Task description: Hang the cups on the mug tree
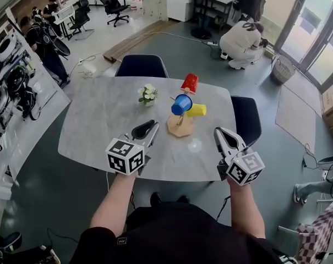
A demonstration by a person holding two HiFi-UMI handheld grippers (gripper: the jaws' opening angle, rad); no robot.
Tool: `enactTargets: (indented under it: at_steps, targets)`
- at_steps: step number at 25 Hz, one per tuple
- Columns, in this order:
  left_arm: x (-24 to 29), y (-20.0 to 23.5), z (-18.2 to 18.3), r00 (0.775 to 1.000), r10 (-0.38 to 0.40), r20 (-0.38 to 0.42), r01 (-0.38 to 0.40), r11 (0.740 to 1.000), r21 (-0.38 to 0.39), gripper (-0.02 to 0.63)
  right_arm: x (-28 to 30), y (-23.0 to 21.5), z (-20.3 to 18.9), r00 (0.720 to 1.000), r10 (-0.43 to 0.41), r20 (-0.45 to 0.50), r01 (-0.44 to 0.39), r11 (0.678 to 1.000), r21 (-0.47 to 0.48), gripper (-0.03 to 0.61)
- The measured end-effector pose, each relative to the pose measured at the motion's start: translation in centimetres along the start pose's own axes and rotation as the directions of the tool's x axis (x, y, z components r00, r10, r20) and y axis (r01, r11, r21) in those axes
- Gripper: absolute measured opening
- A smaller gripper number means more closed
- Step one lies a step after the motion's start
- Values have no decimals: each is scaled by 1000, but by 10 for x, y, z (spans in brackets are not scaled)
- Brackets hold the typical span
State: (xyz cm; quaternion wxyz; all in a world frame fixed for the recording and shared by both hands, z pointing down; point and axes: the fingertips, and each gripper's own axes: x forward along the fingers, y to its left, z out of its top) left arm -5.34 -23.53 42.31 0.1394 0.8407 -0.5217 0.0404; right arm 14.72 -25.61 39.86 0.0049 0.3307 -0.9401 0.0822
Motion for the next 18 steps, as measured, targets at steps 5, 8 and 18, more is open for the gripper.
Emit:
enactTargets:
  at_steps: [5, 8, 18]
  targets:
    - [4, 4, 5, 1000, 20, -14, -19, 999, 31, 63, 9, 5, 16, 1000, 21, 20, -21, 999, -36, 11]
    - [4, 8, 6, 999, 41, -27, -39, 998, 48, 61, 10, 8, 23, 999, 25, 30, -23, 998, -59, 11]
    - [-1, 17, 8, 996, 84, -29, -83, 996, 33, 54, 10, 15, 17, 999, 20, 40, -17, 998, -65, 11]
